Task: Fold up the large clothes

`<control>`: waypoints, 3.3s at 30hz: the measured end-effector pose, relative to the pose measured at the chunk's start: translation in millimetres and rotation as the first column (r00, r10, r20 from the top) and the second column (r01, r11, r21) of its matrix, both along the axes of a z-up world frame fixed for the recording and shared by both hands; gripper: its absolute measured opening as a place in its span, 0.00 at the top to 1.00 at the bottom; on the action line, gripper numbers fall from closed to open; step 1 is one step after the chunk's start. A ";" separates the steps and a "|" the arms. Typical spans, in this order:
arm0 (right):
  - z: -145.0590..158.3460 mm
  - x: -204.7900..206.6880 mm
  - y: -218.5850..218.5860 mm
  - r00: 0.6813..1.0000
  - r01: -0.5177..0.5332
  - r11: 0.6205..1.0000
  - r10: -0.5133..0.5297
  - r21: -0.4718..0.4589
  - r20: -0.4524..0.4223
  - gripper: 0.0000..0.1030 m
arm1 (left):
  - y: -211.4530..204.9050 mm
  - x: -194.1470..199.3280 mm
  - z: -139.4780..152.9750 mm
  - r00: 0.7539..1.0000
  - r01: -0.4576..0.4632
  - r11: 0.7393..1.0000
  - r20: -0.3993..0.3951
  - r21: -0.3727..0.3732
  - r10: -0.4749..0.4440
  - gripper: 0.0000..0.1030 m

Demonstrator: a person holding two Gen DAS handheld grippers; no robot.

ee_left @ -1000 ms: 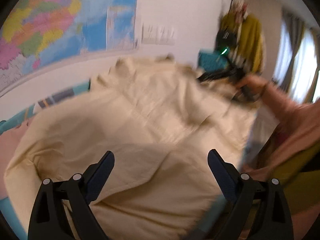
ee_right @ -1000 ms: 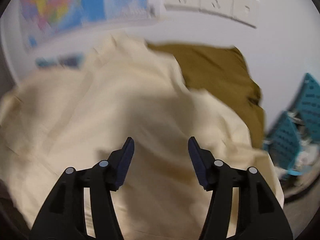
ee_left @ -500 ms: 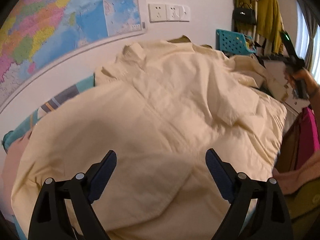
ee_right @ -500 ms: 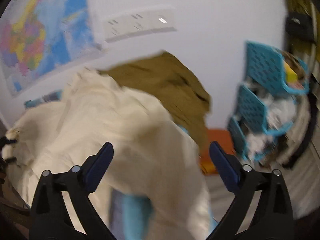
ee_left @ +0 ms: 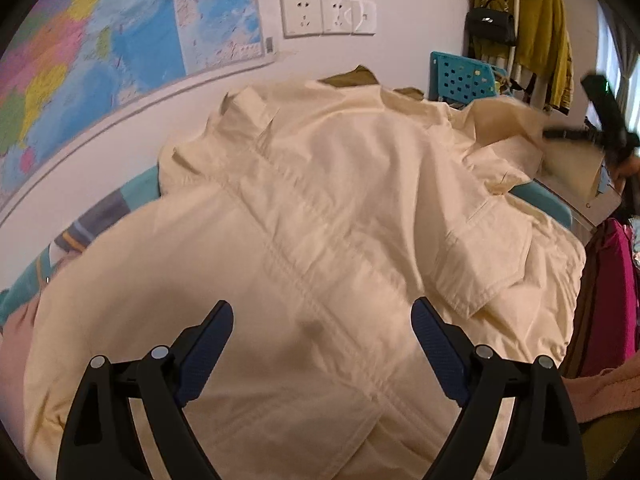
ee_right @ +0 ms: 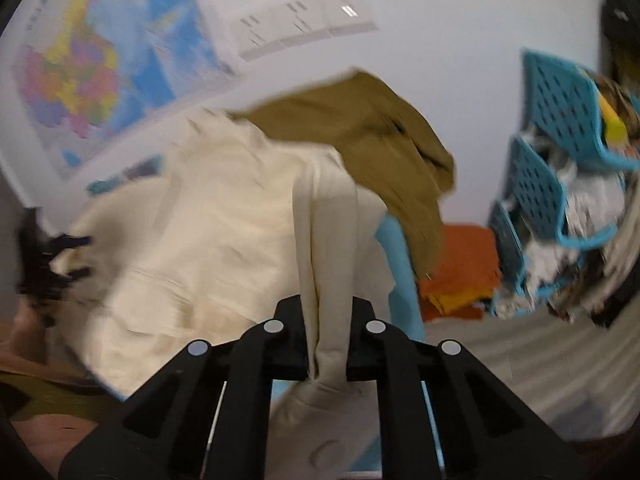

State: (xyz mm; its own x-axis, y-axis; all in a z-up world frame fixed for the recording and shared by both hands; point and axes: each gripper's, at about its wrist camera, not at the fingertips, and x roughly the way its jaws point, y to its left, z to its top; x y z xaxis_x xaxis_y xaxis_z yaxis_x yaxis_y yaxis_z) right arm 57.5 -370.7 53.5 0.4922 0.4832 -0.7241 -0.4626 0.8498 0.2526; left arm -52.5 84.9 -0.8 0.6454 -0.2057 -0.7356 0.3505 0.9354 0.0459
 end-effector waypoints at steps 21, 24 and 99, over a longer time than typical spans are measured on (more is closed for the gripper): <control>36.1 17.2 289.2 0.843 -0.494 0.841 0.525 0.220 -0.114 0.75 | 62.1 8.8 47.7 0.996 -0.016 0.977 0.084 -0.211 0.035 0.15; 7.5 32.7 305.0 0.854 -0.440 0.870 0.482 0.223 -0.196 0.31 | 73.3 6.8 37.0 0.998 -0.039 0.975 0.046 -0.219 0.050 0.15; -44.9 165.1 173.8 0.989 0.138 0.989 -0.136 -0.045 0.058 0.62 | 121.5 77.1 -33.0 0.944 -0.238 0.959 -0.268 -0.155 0.192 0.40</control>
State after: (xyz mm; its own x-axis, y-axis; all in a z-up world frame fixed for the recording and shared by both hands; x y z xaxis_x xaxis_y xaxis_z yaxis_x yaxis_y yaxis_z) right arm 222.6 -196.9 8.7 0.5909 0.3731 -0.7153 -0.3529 0.9168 0.1866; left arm 24.6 206.4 -33.9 0.4912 -0.2280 -0.8407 0.1182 0.9737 -0.1950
